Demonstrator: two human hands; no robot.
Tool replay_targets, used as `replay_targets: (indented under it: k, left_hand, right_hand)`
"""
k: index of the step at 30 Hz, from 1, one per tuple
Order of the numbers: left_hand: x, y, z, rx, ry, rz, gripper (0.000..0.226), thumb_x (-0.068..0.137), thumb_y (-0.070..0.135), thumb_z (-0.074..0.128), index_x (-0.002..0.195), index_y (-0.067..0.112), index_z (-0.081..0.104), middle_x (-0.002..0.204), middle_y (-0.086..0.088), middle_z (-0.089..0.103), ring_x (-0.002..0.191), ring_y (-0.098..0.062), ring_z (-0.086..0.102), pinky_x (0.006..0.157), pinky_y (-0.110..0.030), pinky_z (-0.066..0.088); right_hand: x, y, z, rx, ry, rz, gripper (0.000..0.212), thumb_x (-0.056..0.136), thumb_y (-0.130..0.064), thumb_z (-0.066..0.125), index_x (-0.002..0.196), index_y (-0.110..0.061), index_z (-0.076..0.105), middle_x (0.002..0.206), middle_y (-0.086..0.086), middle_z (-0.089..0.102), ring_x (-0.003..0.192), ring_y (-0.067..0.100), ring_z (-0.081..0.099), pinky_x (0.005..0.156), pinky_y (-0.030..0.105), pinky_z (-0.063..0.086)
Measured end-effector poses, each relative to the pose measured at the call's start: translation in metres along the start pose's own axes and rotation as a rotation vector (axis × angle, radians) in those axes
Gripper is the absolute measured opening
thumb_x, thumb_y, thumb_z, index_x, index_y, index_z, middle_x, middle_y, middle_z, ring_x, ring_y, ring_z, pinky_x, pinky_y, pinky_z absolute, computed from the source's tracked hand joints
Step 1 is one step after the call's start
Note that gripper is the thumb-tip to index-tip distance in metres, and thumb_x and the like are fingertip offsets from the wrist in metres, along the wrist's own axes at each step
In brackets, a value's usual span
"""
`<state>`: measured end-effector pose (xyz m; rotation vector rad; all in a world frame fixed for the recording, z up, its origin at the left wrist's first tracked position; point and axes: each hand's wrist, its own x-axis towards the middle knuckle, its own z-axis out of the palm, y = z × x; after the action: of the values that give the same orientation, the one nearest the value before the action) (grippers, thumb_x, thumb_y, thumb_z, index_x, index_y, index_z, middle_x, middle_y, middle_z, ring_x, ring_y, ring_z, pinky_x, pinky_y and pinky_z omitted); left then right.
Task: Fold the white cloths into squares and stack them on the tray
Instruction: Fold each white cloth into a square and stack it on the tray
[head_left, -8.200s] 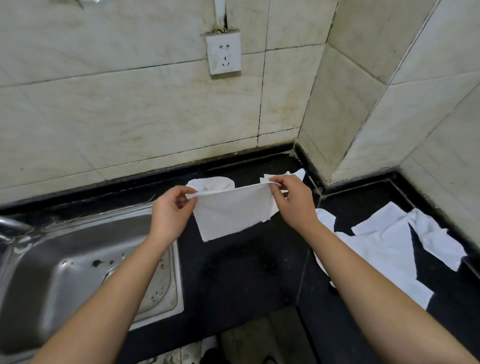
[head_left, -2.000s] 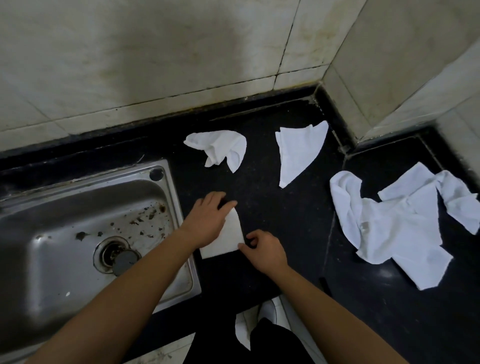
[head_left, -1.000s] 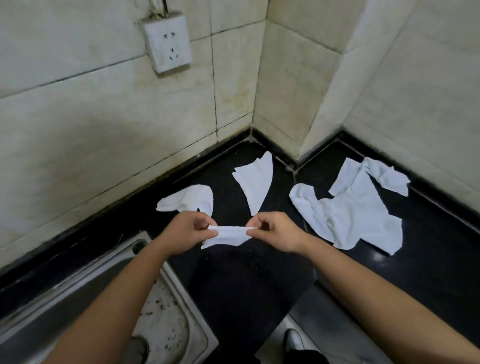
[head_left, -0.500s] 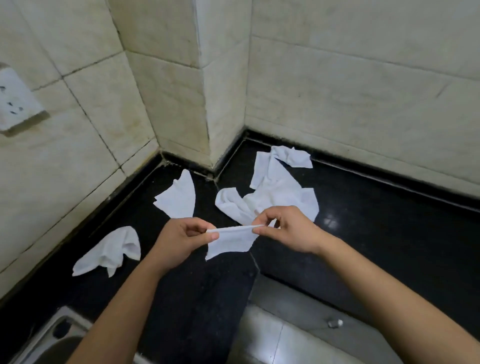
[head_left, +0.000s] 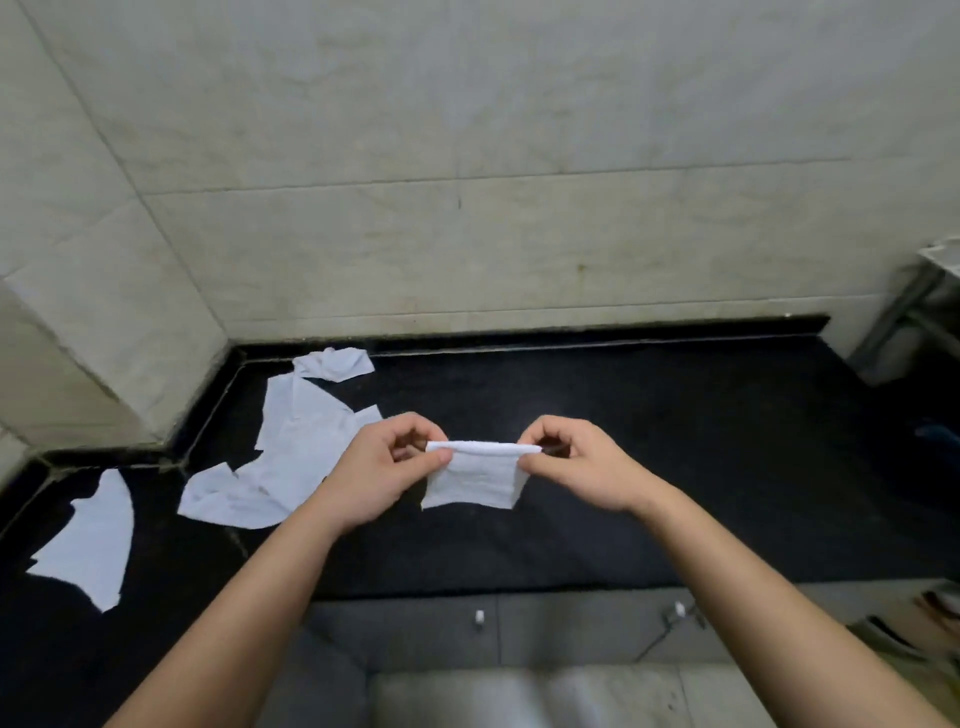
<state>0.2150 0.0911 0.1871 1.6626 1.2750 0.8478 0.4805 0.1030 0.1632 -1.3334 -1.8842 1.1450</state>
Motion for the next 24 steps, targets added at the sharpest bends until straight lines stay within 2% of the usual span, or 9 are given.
replay_targets:
  k: [3,7,10,13,15,17,20,24]
  left_hand:
    - [0.022,0.040,0.085,-0.045,-0.051,0.040,0.006,0.088,0.016,0.073,0.088,0.020,0.070,0.078,0.008,0.067,0.070,-0.011,0.055,0.067,-0.023,0.044]
    - [0.045,0.087,0.196,-0.158,-0.119,0.048,0.004,0.090,0.012,0.072,0.091,0.014,0.068,0.083,-0.002,0.070,0.077,-0.018,0.060,0.076,-0.036,0.047]
    - [0.059,0.121,0.268,-0.273,-0.229,0.015,0.004,0.092,0.011,0.067,0.092,0.013,0.064,0.083,0.000,0.069,0.080,-0.012,0.061,0.076,-0.030,0.047]
    - [0.076,0.146,0.319,-0.312,-0.324,0.006,0.004,0.094,0.015,0.065,0.091,0.016,0.062,0.083,-0.001,0.067,0.079,-0.014,0.059,0.069,-0.027,0.047]
    - [0.091,0.161,0.360,-0.312,-0.383,0.002,0.004,0.095,0.015,0.063,0.093,0.015,0.060,0.081,-0.001,0.065,0.075,-0.013,0.059,0.062,-0.025,0.047]
    - [0.103,0.172,0.399,-0.311,-0.434,-0.006,0.004,0.097,0.014,0.061,0.096,0.012,0.058,0.079,0.002,0.066,0.069,-0.011,0.060,0.056,-0.024,0.049]
    - [0.126,0.187,0.463,-0.300,-0.536,-0.005,0.005,0.098,0.016,0.060,0.097,0.011,0.057,0.078,0.002,0.067,0.068,-0.012,0.063,0.053,-0.025,0.050]
    - [0.161,0.202,0.526,-0.298,-0.624,-0.027,0.008,0.098,0.017,0.059,0.100,0.009,0.057,0.079,-0.003,0.065,0.068,-0.014,0.062,0.052,-0.027,0.050]
  right_hand:
    - [-0.050,0.037,-0.067,0.176,0.113,0.025,0.006,0.082,-0.030,0.065,0.084,-0.024,0.064,0.084,-0.007,0.063,0.079,0.010,0.055,0.076,0.036,0.044]
    - [-0.125,0.080,-0.140,0.445,0.314,0.098,0.016,0.084,-0.031,0.065,0.094,-0.019,0.061,0.087,-0.002,0.060,0.086,0.012,0.055,0.082,0.037,0.042]
    - [-0.174,0.108,-0.190,0.496,0.425,0.114,0.011,0.092,-0.028,0.066,0.095,-0.019,0.060,0.086,0.001,0.064,0.086,0.017,0.058,0.082,0.040,0.043]
    - [-0.207,0.126,-0.228,0.520,0.504,0.134,0.003,0.098,-0.025,0.063,0.095,-0.024,0.062,0.087,0.001,0.068,0.085,0.017,0.062,0.081,0.040,0.047]
    - [-0.231,0.143,-0.252,0.524,0.578,0.149,0.004,0.096,-0.031,0.064,0.092,-0.029,0.063,0.085,-0.001,0.069,0.082,0.015,0.063,0.078,0.037,0.048]
    - [-0.251,0.162,-0.272,0.530,0.647,0.188,0.004,0.098,-0.030,0.062,0.095,-0.026,0.062,0.078,-0.004,0.069,0.074,0.012,0.063,0.070,0.031,0.047]
    - [-0.279,0.195,-0.305,0.550,0.747,0.275,0.006,0.101,-0.024,0.057,0.099,-0.019,0.058,0.068,-0.010,0.064,0.061,0.006,0.057,0.055,0.023,0.043]
    - [-0.300,0.222,-0.352,0.538,0.762,0.387,0.009,0.103,-0.027,0.053,0.101,-0.019,0.056,0.068,-0.007,0.064,0.060,0.007,0.059,0.051,0.022,0.046]
